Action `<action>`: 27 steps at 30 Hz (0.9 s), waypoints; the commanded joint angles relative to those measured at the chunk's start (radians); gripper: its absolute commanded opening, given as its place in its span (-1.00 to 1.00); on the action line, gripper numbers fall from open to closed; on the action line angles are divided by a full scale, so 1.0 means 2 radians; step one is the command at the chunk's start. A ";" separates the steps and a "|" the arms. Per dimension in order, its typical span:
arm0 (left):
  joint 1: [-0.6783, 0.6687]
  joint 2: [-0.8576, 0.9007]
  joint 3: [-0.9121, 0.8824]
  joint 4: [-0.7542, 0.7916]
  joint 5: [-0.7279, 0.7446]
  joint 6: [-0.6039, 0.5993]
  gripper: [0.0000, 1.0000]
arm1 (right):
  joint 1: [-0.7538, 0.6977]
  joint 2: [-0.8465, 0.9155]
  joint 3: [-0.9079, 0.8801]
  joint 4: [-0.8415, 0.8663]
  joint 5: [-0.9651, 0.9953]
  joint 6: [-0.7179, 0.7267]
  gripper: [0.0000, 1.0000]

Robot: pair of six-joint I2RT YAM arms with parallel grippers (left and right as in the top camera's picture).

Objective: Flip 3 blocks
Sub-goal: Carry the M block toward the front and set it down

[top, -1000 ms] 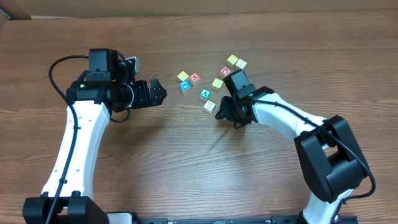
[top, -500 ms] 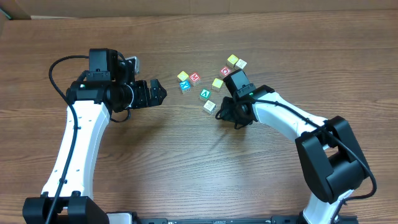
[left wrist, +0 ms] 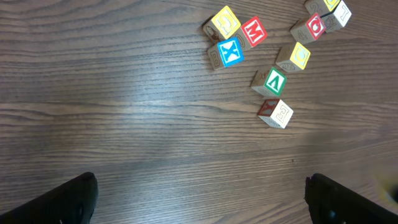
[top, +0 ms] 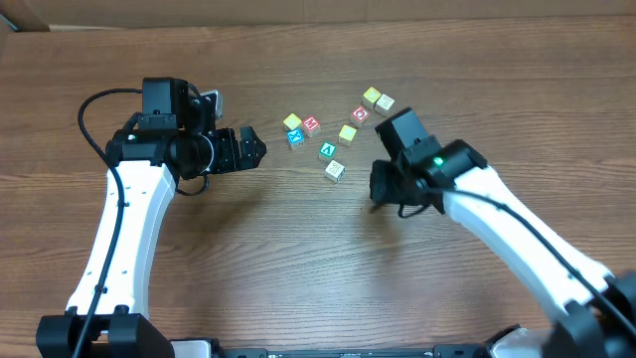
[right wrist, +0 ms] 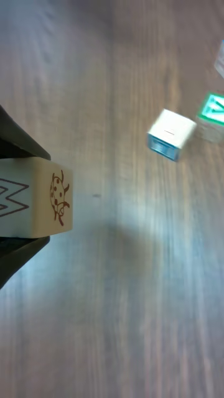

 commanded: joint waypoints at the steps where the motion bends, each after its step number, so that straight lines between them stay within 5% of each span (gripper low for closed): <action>1: 0.001 0.003 0.007 -0.002 0.000 -0.009 1.00 | 0.042 -0.034 -0.016 -0.007 0.012 0.020 -0.45; 12: 0.001 0.003 0.007 -0.015 0.000 -0.009 1.00 | 0.159 -0.064 -0.156 0.042 0.029 0.190 -0.42; 20: 0.001 0.003 0.007 -0.019 0.000 -0.009 1.00 | 0.158 -0.060 -0.213 0.135 0.023 0.142 -0.30; 27: 0.001 0.003 0.007 -0.021 0.000 -0.009 1.00 | 0.158 -0.023 -0.225 0.175 0.027 0.174 -0.28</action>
